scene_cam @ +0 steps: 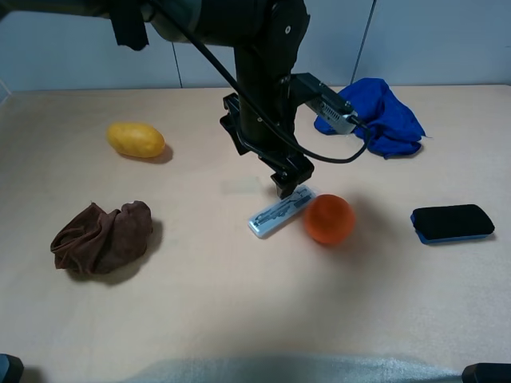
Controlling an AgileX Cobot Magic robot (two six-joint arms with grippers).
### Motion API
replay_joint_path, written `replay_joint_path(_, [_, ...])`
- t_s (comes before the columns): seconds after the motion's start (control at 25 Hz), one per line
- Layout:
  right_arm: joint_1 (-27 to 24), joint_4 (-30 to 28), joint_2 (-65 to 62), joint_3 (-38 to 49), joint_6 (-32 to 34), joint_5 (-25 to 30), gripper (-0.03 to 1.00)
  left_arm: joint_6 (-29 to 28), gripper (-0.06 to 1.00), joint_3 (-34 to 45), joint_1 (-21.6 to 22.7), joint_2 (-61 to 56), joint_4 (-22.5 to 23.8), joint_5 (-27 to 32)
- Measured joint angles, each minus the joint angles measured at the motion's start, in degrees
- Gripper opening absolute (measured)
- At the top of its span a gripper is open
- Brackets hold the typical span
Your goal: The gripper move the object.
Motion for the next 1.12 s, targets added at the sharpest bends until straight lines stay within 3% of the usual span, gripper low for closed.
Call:
replay_joint_path(0.84, [0.00, 0.00, 0.00, 0.00, 0.00, 0.00, 0.69, -0.21, 0.99, 0.00, 0.00, -17.66, -0.18, 11.70])
replay_joint_path(1.12, [0.00, 0.00, 0.00, 0.00, 0.00, 0.00, 0.69, 1.47, 0.99, 0.00, 0.00, -22.45, -3.16, 12.74])
